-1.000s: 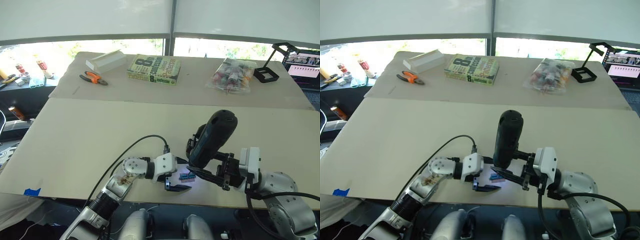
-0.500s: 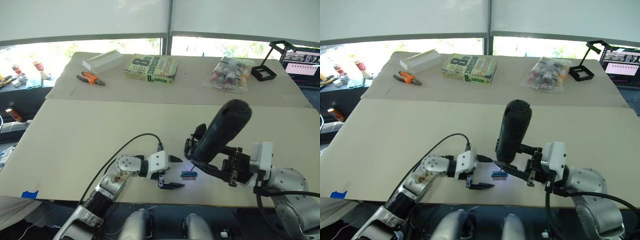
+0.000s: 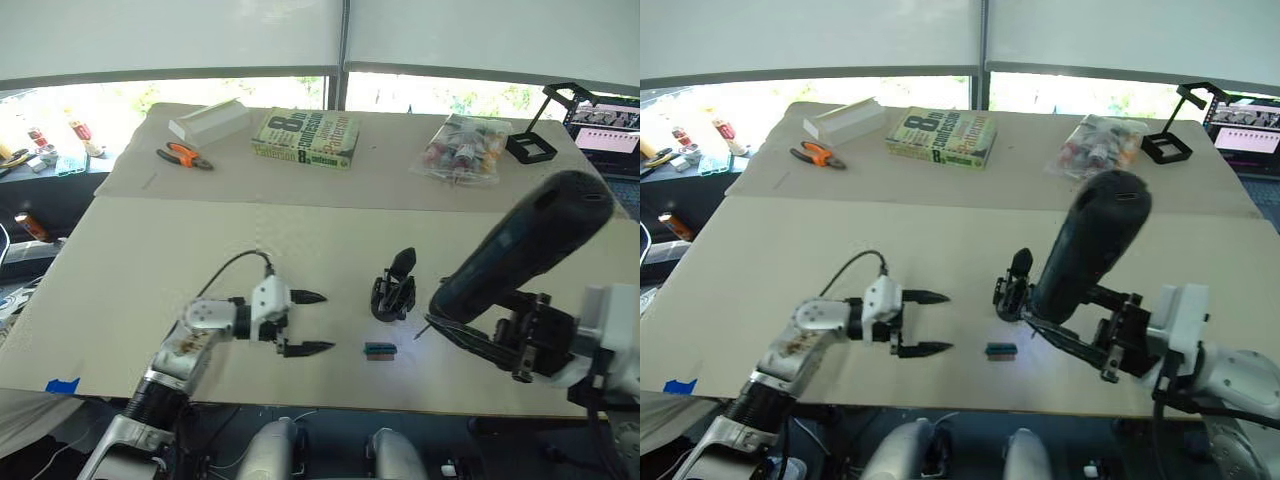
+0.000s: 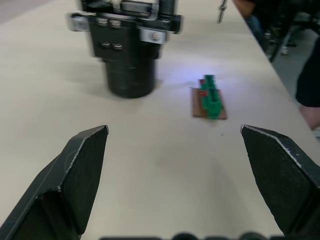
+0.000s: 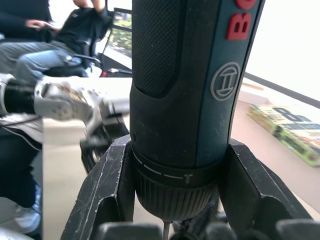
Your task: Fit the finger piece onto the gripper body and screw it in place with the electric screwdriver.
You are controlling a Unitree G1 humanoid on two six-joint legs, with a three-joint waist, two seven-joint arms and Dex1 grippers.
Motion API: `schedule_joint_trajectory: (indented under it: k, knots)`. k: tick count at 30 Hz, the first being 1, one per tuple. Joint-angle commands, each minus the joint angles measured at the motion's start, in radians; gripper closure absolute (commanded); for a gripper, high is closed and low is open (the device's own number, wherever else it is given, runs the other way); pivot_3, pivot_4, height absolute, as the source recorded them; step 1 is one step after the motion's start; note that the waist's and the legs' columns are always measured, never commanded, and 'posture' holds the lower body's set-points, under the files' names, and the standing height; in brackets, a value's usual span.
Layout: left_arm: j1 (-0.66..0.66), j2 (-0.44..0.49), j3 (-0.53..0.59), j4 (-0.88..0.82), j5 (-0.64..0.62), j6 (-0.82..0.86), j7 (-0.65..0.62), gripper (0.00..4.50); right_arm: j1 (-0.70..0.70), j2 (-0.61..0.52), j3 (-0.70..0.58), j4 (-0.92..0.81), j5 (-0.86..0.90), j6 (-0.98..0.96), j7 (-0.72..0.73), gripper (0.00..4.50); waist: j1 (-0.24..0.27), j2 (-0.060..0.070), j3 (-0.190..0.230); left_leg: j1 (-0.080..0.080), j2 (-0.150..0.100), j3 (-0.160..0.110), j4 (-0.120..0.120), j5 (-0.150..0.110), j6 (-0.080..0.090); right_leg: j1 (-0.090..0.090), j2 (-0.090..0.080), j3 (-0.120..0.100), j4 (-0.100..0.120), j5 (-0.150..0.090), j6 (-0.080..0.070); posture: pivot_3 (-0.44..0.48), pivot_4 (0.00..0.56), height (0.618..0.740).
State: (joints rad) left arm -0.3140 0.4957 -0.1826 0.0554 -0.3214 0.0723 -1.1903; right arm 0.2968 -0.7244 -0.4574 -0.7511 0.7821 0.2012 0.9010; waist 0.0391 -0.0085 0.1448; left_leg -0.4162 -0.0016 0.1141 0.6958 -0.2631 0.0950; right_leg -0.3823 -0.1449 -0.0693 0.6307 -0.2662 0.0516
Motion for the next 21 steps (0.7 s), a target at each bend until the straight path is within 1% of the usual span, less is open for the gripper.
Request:
schedule_joint_trajectory:
  k: [1,5,8,11,14,19,21]
  knots:
    - [-0.035,0.022,0.042,0.007,-0.029,-0.012,-0.026,0.01,0.044,-0.008,-0.149,-0.043,0.054,-0.01,-0.001,2.57,0.001,0.0,0.0,0.0,0.0,0.0,0.0,0.0,0.0,0.0,0.0,0.0,0.0,0.0,0.0,0.0,0.15,0.74]
    - [-0.071,0.03,0.048,0.061,-0.006,-0.035,-0.039,0.01,0.085,-0.004,-0.241,-0.03,0.061,-0.017,0.007,2.57,0.0,0.0,0.0,0.0,0.0,0.0,0.0,0.0,0.0,0.002,0.001,0.0,0.0,0.0,0.0,0.0,0.15,0.74]
    - [-0.136,-0.033,0.02,0.117,0.023,-0.037,-0.006,0.01,0.08,-0.005,-0.284,-0.02,0.065,-0.018,-0.002,2.57,0.002,0.0,0.0,0.0,0.0,0.0,0.0,0.0,0.0,0.004,0.002,0.0,0.0,0.0,0.0,0.0,0.15,0.74]
    - [-0.198,-0.106,-0.04,0.182,0.074,-0.062,0.003,0.01,0.037,-0.023,-0.295,-0.015,0.082,-0.004,-0.031,2.57,0.002,0.0,0.0,0.0,-0.001,0.0,0.001,0.0,0.0,0.006,0.003,0.0,0.0,0.0,0.001,0.0,0.15,0.74]
    - [-0.245,-0.176,-0.076,0.255,0.115,-0.085,0.029,0.01,-0.004,-0.048,-0.302,-0.013,0.108,0.017,-0.051,2.57,0.001,-0.001,0.0,0.0,-0.001,0.0,0.001,0.0,0.001,0.006,0.003,0.0,0.0,0.0,0.001,0.0,0.15,0.74]
    - [-0.297,-0.275,-0.127,0.377,0.197,-0.161,0.082,0.01,-0.085,-0.108,-0.308,-0.007,0.159,0.061,-0.093,2.57,-0.001,-0.001,0.001,0.0,0.0,0.0,0.0,0.0,0.001,0.005,0.004,0.001,-0.001,0.0,0.001,0.0,0.15,0.74]
    - [-0.301,-0.309,-0.137,0.403,0.201,-0.171,0.081,0.01,-0.114,-0.127,-0.309,-0.006,0.179,0.079,-0.112,2.57,-0.001,-0.002,0.001,0.0,0.0,0.0,0.0,-0.001,0.002,0.005,0.003,0.001,-0.001,0.0,0.001,0.0,0.15,0.74]
